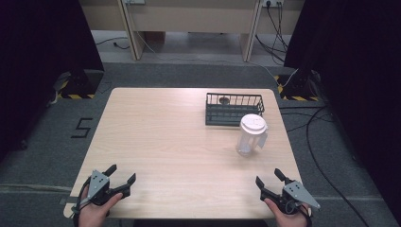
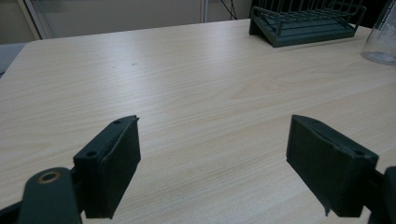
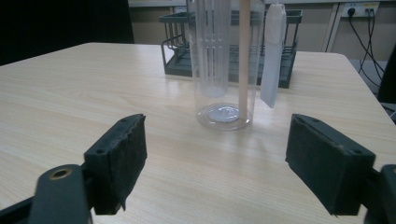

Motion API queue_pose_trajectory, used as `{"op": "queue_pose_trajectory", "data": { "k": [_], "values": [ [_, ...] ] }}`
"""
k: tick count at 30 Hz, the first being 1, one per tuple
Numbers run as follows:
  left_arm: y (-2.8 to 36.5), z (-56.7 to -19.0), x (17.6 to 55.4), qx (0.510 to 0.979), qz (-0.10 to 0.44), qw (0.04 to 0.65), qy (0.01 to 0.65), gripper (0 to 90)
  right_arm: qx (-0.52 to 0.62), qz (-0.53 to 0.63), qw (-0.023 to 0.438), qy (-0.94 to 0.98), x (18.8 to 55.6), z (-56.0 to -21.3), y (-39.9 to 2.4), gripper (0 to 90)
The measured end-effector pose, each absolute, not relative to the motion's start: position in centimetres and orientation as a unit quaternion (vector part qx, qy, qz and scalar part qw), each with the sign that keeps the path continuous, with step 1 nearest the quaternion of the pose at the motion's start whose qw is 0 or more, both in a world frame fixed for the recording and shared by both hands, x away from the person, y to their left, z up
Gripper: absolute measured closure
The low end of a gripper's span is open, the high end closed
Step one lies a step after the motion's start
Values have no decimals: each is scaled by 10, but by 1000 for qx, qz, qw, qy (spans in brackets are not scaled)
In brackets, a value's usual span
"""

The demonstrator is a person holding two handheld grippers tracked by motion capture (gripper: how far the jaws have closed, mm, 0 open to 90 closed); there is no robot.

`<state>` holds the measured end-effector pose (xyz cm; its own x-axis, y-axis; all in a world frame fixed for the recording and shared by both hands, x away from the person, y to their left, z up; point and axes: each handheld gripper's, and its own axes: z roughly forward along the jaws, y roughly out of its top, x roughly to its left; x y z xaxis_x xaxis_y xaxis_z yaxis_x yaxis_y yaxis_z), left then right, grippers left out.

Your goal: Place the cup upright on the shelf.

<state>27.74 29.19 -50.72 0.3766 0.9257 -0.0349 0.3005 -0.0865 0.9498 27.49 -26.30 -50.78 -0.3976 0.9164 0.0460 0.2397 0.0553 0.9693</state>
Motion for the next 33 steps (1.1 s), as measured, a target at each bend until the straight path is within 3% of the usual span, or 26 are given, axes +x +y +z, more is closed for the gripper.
{"op": "queue_pose_trajectory", "data": {
  "k": [8, 33],
  "values": [
    [292, -506, 277, 665, 316, 496, 460, 169, 437, 529, 313, 657, 277, -506, -260, 151],
    [292, -506, 277, 661, 317, 498, 463, 170, 440, 525, 323, 653, 318, -496, -257, 160]
  ]
}}
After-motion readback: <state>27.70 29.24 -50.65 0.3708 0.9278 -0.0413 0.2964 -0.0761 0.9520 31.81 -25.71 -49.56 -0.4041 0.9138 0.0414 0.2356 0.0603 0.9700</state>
